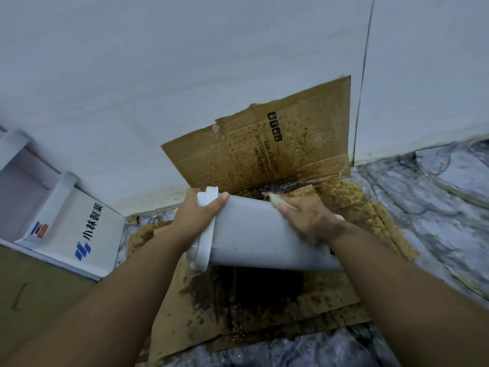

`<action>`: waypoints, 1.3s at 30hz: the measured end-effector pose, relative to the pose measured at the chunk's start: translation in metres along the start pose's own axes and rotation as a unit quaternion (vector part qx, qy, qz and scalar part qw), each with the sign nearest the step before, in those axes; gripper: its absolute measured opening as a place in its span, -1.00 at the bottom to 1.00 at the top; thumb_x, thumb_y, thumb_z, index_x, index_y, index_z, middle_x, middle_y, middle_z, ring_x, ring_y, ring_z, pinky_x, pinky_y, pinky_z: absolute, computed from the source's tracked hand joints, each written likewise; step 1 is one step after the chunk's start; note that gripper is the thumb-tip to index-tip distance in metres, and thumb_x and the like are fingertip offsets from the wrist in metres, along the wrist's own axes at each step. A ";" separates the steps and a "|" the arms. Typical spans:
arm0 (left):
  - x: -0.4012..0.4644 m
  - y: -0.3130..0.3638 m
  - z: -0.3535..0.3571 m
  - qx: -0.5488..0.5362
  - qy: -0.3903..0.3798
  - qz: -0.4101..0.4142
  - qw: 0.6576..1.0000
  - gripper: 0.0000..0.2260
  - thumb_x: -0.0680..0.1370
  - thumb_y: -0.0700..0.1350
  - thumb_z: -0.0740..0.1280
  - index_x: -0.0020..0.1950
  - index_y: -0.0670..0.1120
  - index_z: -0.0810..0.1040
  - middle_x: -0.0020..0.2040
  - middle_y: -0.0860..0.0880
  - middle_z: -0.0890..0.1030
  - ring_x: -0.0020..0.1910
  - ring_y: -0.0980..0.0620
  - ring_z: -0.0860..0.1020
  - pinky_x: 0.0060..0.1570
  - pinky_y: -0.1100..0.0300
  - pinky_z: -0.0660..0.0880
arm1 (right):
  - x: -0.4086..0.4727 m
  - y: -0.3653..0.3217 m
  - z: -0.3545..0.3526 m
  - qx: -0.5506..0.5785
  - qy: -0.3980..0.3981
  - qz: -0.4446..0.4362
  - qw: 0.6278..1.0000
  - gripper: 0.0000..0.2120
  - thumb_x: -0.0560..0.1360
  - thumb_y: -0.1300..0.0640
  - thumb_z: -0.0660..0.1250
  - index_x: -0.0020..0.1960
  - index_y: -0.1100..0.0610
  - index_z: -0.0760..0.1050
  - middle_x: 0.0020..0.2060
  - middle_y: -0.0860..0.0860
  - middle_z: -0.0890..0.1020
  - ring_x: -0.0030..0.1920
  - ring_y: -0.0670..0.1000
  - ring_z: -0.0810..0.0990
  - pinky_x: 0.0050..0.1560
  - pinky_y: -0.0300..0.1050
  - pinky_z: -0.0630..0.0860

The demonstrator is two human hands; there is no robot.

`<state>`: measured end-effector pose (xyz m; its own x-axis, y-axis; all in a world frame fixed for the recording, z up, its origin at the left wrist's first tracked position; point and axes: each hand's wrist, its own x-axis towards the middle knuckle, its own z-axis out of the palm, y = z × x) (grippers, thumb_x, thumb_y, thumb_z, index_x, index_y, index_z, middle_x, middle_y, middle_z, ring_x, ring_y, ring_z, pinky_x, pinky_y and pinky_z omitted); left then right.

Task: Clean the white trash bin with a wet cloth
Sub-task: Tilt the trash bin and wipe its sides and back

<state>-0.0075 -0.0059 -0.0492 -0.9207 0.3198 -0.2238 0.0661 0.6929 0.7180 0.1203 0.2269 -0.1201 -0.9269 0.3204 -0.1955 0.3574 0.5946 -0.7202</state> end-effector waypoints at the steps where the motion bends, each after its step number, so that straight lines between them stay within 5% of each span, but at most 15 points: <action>1: 0.005 0.001 0.000 -0.008 0.001 -0.004 1.000 -0.29 0.43 0.43 0.37 0.37 -0.02 0.37 0.18 -0.04 0.53 0.09 -0.03 0.55 -0.04 0.03 0.48 | 0.003 -0.012 0.016 -0.027 0.024 -0.025 0.999 -0.52 0.62 -0.24 0.04 0.50 -0.18 0.32 0.45 -0.03 0.46 0.45 0.13 0.39 0.47 0.06 0.24; 5: 0.017 0.000 0.003 -0.066 0.041 -0.012 0.997 -0.35 0.42 0.44 0.38 0.25 -0.03 0.47 0.10 -0.01 0.58 0.07 -0.03 0.58 0.02 -0.01 0.55 | -0.018 -0.068 0.072 -0.082 0.092 -0.037 0.992 -0.32 0.49 -0.28 -0.30 0.59 -0.22 0.04 0.61 -0.04 0.11 0.59 0.24 0.01 0.55 0.27 -0.06; 10: 0.019 -0.022 -0.011 -0.186 -0.026 0.018 0.982 -0.52 0.60 0.16 0.36 0.51 0.15 0.40 0.49 0.03 0.43 0.36 -0.07 0.47 0.39 -0.14 0.42 | -0.018 -0.045 0.068 -0.088 0.099 -0.098 0.986 -0.45 0.60 -0.23 -0.04 0.57 -0.33 -0.04 0.63 -0.02 -0.01 0.60 0.16 -0.07 0.53 0.21 0.00; 13: 0.004 -0.038 -0.006 -0.084 -0.047 0.095 0.991 -0.42 0.63 0.28 0.21 0.61 0.34 0.08 0.52 0.27 0.18 0.50 0.10 0.22 0.47 0.02 0.20 | 0.013 0.000 0.054 -0.071 0.106 -0.031 0.991 -0.43 0.55 -0.29 -0.13 0.56 -0.32 0.01 0.62 -0.01 0.03 0.61 0.18 -0.07 0.57 0.22 -0.05; 17: -0.005 -0.033 0.009 -0.073 -0.009 0.140 0.987 -0.39 0.62 0.33 0.10 0.64 0.29 -0.01 0.64 0.18 0.10 0.57 0.10 0.14 0.46 0.12 0.11 | 0.037 -0.014 0.062 -0.020 0.118 0.048 0.992 -0.19 0.39 -0.29 -0.39 0.60 -0.16 0.05 0.62 -0.02 0.11 0.61 0.19 -0.02 0.56 0.24 -0.14; 21: 0.001 -0.025 0.012 -0.097 -0.018 0.145 0.984 -0.38 0.63 0.32 0.06 0.66 0.20 0.01 0.67 0.16 0.05 0.61 0.13 0.06 0.55 0.09 0.04 | 0.018 -0.092 0.074 0.107 0.143 -0.069 0.982 -0.49 0.65 -0.02 -0.05 0.51 0.09 0.36 0.53 0.05 0.33 0.58 0.06 0.17 0.59 0.04 -0.03; 23: 0.004 -0.027 0.012 -0.092 -0.015 0.148 0.985 -0.37 0.61 0.35 0.02 0.66 0.22 0.01 0.67 0.17 0.02 0.63 0.15 0.01 0.60 0.01 -0.01 | 0.016 -0.093 0.070 0.088 0.151 -0.089 0.980 -0.55 0.64 -0.01 0.03 0.47 0.01 0.42 0.50 0.00 0.39 0.54 0.02 0.25 0.57 0.04 0.09; 26: 0.008 -0.031 0.010 -0.093 -0.019 0.152 0.984 -0.43 0.65 0.27 -0.01 0.65 0.21 -0.01 0.67 0.17 -0.01 0.64 0.18 -0.05 0.61 0.00 -0.07 | 0.026 -0.041 0.062 -0.024 0.133 -0.106 0.985 -0.45 0.59 -0.15 -0.10 0.55 -0.15 0.22 0.57 -0.09 0.25 0.59 0.03 0.13 0.58 0.09 0.06; 31: 0.008 -0.030 0.013 -0.101 -0.020 0.139 0.985 -0.38 0.59 0.31 0.05 0.65 0.26 0.02 0.68 0.15 0.01 0.64 0.11 0.00 0.60 -0.03 -0.03 | 0.014 0.006 0.053 -0.079 0.192 0.016 0.978 -0.40 0.59 -0.09 -0.10 0.59 0.02 0.19 0.57 0.12 0.23 0.60 0.22 0.05 0.58 0.22 -0.14; 34: 0.010 -0.027 0.016 -0.120 -0.012 0.139 0.983 -0.36 0.58 0.28 0.13 0.64 0.26 0.05 0.68 0.14 0.04 0.64 0.12 0.01 0.62 -0.11 0.01 | 0.015 -0.060 0.078 -0.116 0.182 -0.078 0.973 -0.34 0.57 -0.07 -0.17 0.57 0.19 0.21 0.54 0.25 0.25 0.56 0.33 0.11 0.54 0.35 -0.04; 39: 0.007 -0.024 0.015 -0.138 -0.034 0.132 0.981 -0.35 0.57 0.26 0.20 0.63 0.28 0.04 0.68 0.10 0.04 0.65 0.04 0.03 0.60 -0.16 0.05 | 0.017 -0.052 0.066 -0.082 0.138 -0.233 0.959 -0.44 0.60 -0.05 -0.02 0.57 0.06 0.24 0.56 0.07 0.27 0.59 0.05 0.13 0.60 0.08 0.02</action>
<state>-0.0096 -0.0106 -0.0772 -0.8574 0.5128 -0.0432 0.1830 0.3823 0.9058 0.0784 0.1531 -0.1298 -0.9332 0.1613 0.3213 -0.0539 0.8208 -0.5687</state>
